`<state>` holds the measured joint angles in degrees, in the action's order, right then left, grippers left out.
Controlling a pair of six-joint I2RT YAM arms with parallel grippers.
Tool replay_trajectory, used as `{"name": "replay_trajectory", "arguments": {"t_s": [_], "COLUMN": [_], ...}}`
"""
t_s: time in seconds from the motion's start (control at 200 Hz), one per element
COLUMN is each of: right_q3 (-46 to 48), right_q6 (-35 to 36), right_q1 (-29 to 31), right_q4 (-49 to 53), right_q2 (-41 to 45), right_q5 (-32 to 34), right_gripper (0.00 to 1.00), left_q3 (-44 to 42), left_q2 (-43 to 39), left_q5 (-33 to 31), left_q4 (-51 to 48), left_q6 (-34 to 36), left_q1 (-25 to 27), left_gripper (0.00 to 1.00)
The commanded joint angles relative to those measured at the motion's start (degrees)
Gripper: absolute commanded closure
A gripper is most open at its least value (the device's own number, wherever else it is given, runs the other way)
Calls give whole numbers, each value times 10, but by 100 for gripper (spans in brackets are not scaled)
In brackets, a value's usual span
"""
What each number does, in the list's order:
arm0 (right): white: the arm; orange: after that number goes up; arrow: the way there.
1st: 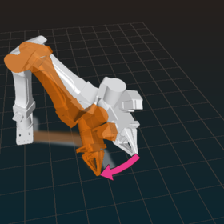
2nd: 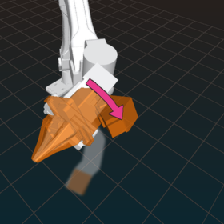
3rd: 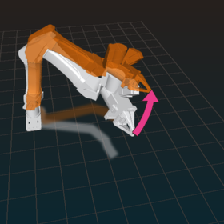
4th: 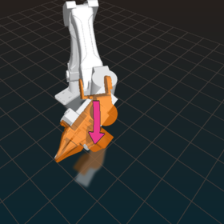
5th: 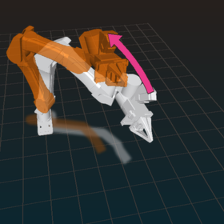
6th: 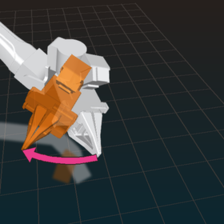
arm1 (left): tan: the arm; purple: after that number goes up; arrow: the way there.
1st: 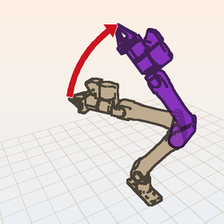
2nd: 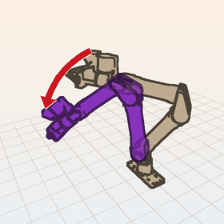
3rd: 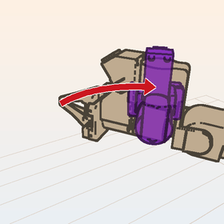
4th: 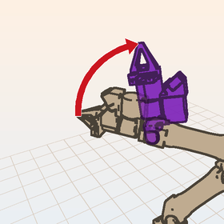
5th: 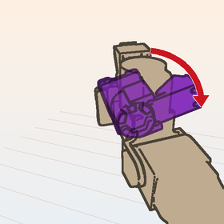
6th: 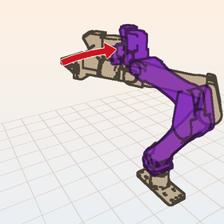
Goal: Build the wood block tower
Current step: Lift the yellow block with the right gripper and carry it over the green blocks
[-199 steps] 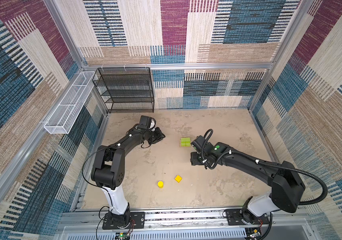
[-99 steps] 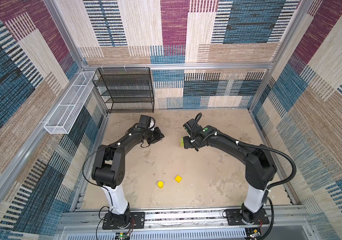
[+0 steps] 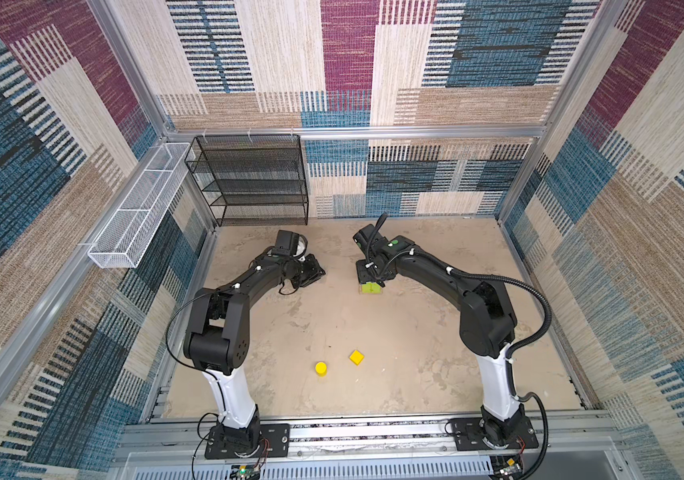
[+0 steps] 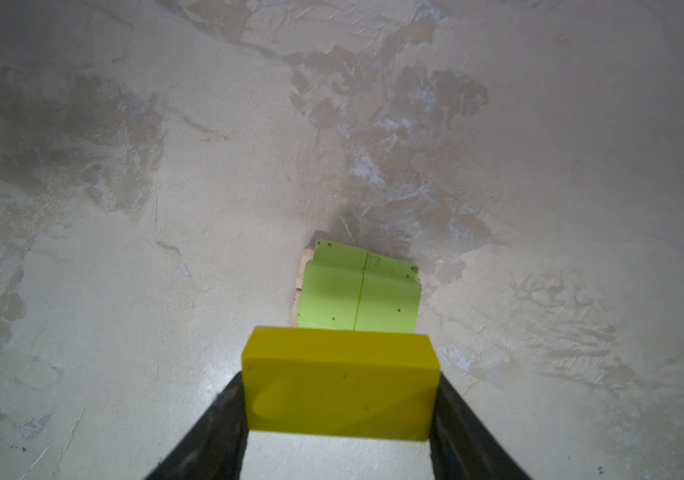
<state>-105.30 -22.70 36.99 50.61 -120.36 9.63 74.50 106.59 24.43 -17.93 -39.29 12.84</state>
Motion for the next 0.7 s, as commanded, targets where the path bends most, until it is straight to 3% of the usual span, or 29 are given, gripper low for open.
{"name": "replay_trajectory", "arguments": {"t_s": [0.0, 0.696], "right_q3": [-19, -53], "right_q6": [-18, -53], "right_q1": [-3, -13], "right_q4": [13, 29], "right_q2": [-12, -59], "right_q5": [8, 3], "right_gripper": [40, 42], "left_q3": [8, 15], "left_q2": [3, 19], "left_q5": [14, 26], "left_q4": [1, -4], "left_q6": [16, 19], "left_q1": [-2, -10], "left_gripper": [72, 73]}}
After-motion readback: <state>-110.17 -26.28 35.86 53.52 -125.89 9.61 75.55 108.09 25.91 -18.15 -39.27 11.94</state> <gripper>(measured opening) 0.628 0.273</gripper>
